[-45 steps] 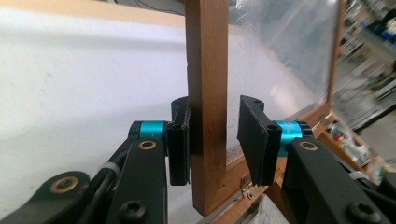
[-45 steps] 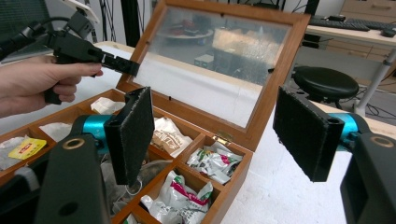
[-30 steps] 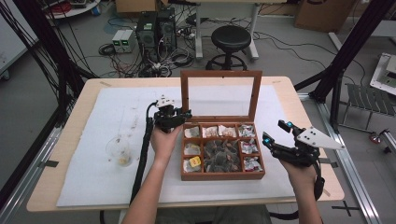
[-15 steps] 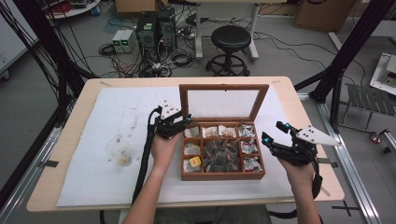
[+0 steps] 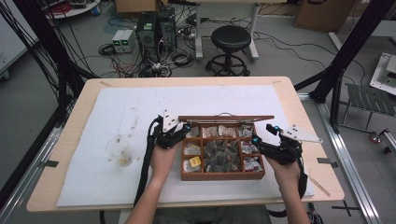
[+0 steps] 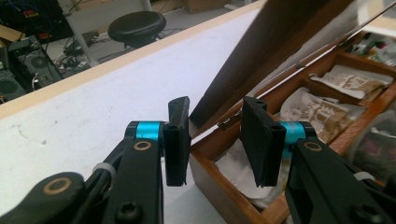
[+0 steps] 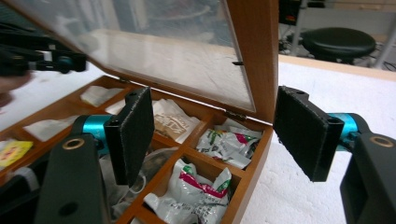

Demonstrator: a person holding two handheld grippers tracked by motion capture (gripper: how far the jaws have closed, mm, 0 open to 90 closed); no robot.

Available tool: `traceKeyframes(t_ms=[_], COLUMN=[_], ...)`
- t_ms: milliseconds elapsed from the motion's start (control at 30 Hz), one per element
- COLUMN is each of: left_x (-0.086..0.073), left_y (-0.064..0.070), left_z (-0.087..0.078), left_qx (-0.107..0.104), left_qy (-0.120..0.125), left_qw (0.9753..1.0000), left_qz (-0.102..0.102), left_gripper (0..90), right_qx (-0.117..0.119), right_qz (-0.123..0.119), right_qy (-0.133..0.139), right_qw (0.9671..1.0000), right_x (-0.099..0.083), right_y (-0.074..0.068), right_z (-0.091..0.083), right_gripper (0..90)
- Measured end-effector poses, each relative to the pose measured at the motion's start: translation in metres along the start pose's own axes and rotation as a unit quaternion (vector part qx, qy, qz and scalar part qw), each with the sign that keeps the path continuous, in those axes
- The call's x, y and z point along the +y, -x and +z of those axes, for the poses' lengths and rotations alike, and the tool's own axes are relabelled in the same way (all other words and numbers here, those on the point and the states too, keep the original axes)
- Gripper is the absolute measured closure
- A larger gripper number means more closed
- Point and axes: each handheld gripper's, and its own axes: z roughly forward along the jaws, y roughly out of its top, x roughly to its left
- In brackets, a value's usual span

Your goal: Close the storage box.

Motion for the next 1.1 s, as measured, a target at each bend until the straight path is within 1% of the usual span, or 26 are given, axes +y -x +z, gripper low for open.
traceKeyframes(t_ms=[33,67,133,167,200,267,333,367,400,433,467,533,600,700,767,867,933,1067,1100], left_x=[0.000,0.000,-0.003,-0.005,-0.007,-0.009,-0.010,-0.010,-0.011,-0.012,-0.014,-0.016,-0.018,-0.019,-0.019,-0.021,-0.022,-0.024,-0.024], left_y=[-0.001,0.000,0.003,0.004,0.005,0.005,0.007,0.008,0.009,0.010,0.012,0.014,0.017,0.023,0.027,0.032,0.037,0.047,0.048], left_z=[-0.001,-0.002,-0.003,-0.004,-0.005,-0.009,-0.012,-0.014,-0.017,-0.019,-0.023,-0.028,-0.035,-0.044,-0.049,-0.057,-0.064,-0.076,-0.077], left_qx=[-0.006,-0.009,-0.006,-0.007,-0.007,-0.012,-0.014,-0.017,-0.024,-0.027,-0.032,-0.047,-0.059,-0.069,-0.072,-0.086,-0.092,-0.090,-0.089], left_qy=[-0.006,-0.013,-0.017,-0.021,-0.022,-0.020,-0.016,-0.013,-0.012,-0.012,-0.011,-0.012,-0.011,-0.007,-0.008,-0.006,-0.003,0.000,0.000], left_qw=[1.0000,0.9999,0.9998,0.9997,0.9997,0.9997,0.9998,0.9997,0.9995,0.9993,0.9990,0.9979,0.9970,0.9963,0.9962,0.9948,0.9947,0.9953,0.9955], left_qz=[-0.004,-0.003,0.007,0.007,0.006,-0.003,-0.005,-0.010,-0.020,-0.024,-0.029,-0.043,-0.050,-0.049,-0.049,-0.054,-0.047,-0.035,-0.034], left_gripper=[62.4,61.9,61.6,61.4,61.1,61.3,61.1,60.5,59.0,56.3,55.4,52.6,50.0,49.0,44.9,43.5,42.4,42.3,42.3], right_qx=[-0.005,-0.008,-0.015,-0.017,-0.016,-0.015,-0.020,-0.021,-0.021,-0.020,-0.020,-0.021,-0.021,-0.020,-0.017,-0.014,-0.014,-0.010,-0.010], right_qz=[0.002,0.004,0.008,0.008,0.009,-0.001,-0.001,-0.001,-0.002,-0.002,-0.001,-0.001,-0.002,-0.001,0.002,-0.001,-0.004,-0.004,-0.005], right_qy=[-0.003,-0.005,-0.005,-0.005,-0.005,-0.015,-0.017,-0.017,-0.020,-0.021,-0.021,-0.016,-0.014,-0.011,-0.008,-0.008,-0.007,-0.012,-0.010], right_qw=[1.0000,1.0000,0.9998,0.9998,0.9998,0.9998,0.9997,0.9996,0.9996,0.9996,0.9996,0.9996,0.9997,0.9997,0.9998,0.9999,0.9999,0.9999,0.9999], right_x=[-0.001,-0.001,-0.002,-0.003,-0.003,-0.004,-0.006,-0.007,-0.007,-0.008,-0.008,-0.010,-0.011,-0.012,-0.014,-0.018,-0.022,-0.029,-0.032], right_y=[0.000,0.000,-0.001,-0.002,-0.003,-0.005,-0.007,-0.008,-0.008,-0.009,-0.009,-0.010,-0.012,-0.014,-0.016,-0.020,-0.023,-0.026,-0.027], right_z=[0.003,0.004,0.009,0.011,0.012,0.014,0.013,0.013,0.012,0.011,0.010,0.006,0.003,-0.003,-0.009,-0.016,-0.022,-0.031,-0.035], right_gripper=[30.2,30.2,30.3,30.5,30.6,31.0,31.1,31.2,31.4,32.1,32.7,34.0,34.6,34.9,34.9,34.9,34.9,35.0,35.0])
